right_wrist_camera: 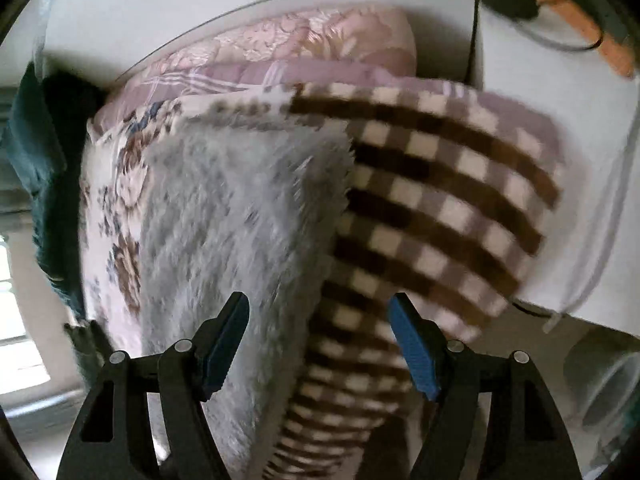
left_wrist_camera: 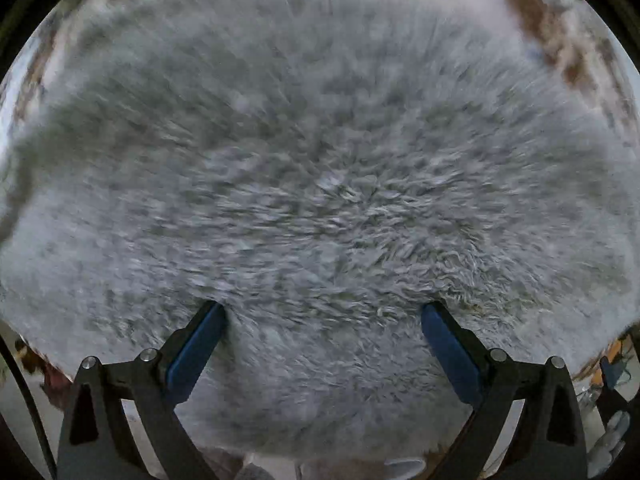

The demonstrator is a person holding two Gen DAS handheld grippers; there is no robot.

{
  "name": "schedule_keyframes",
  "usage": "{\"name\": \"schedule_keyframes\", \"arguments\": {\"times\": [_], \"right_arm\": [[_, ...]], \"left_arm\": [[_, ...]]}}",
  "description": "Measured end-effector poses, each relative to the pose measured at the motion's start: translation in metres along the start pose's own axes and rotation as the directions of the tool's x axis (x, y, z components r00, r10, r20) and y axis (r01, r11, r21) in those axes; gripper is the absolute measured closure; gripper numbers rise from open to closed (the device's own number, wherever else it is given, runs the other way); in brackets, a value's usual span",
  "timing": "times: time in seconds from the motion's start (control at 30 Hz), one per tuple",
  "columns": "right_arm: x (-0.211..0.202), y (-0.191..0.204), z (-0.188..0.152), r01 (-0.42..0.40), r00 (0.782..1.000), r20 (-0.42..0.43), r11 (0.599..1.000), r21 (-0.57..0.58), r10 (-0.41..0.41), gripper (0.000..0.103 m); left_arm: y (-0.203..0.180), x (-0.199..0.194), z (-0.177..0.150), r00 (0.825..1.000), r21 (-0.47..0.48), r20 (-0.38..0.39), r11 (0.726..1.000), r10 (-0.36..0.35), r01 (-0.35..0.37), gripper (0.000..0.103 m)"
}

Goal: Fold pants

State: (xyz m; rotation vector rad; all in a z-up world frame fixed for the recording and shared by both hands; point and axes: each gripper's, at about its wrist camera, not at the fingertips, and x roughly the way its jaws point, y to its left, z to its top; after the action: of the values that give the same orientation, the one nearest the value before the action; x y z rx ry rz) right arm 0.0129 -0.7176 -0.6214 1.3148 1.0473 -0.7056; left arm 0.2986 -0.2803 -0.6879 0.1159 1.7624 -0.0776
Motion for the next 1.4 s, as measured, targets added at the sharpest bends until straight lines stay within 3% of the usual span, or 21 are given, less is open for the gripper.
{"name": "schedule_keyframes", "arguments": {"times": [0.17,0.37,0.47,0.63,0.83,0.93,1.0,1.2,1.3,1.4], "right_arm": [[0.037,-0.015,0.022,-0.053,0.997,-0.054,0.998,0.016,0.054,0.028],[0.056,-0.02,0.032,-0.133,0.991,-0.015,0.99,0.044,0.133,0.027],[0.05,-0.02,0.032,-0.189,0.982,0.018,0.981,0.041,0.189,0.027],[0.042,-0.013,0.032,-0.217,0.975,0.043,0.976,-0.017,0.218,0.027],[0.071,0.01,0.018,-0.23,0.972,-0.065,0.968,-0.104,0.224,0.026],[0.06,0.011,0.028,-0.335,0.942,-0.017,0.939,-0.08,0.335,0.027],[0.058,0.006,0.038,-0.384,0.923,0.017,0.922,-0.044,0.385,0.027],[0.073,0.014,0.049,-0.413,0.91,0.023,0.91,-0.036,0.414,0.029],[0.058,0.026,0.048,-0.509,0.858,0.023,0.857,-0.081,0.512,0.033],[0.066,0.04,0.053,-0.472,0.878,0.014,0.871,-0.136,0.478,0.033]], "left_arm": [[0.006,0.019,0.019,1.0,-0.076,-0.019,0.997,-0.014,0.013,0.0],[-0.003,0.024,0.045,0.99,-0.102,-0.117,0.991,0.073,-0.085,0.0],[-0.01,0.022,0.048,0.989,-0.097,-0.112,0.989,0.098,-0.109,0.0],[-0.009,0.022,0.033,0.992,-0.088,-0.089,0.992,0.087,-0.095,0.0],[-0.007,0.008,0.013,0.988,-0.088,-0.091,0.987,0.126,-0.134,0.0],[-0.037,-0.021,0.003,0.989,-0.032,0.004,0.989,0.145,-0.145,0.0],[-0.058,-0.033,-0.002,0.992,0.008,0.041,0.993,0.117,-0.118,0.0],[-0.121,-0.041,-0.01,0.99,0.13,0.096,0.985,0.104,-0.116,0.0],[-0.141,-0.043,-0.011,0.992,0.149,0.097,0.984,0.08,-0.094,0.0],[-0.154,-0.047,-0.013,0.99,0.156,0.115,0.983,0.082,-0.1,0.0]]}}
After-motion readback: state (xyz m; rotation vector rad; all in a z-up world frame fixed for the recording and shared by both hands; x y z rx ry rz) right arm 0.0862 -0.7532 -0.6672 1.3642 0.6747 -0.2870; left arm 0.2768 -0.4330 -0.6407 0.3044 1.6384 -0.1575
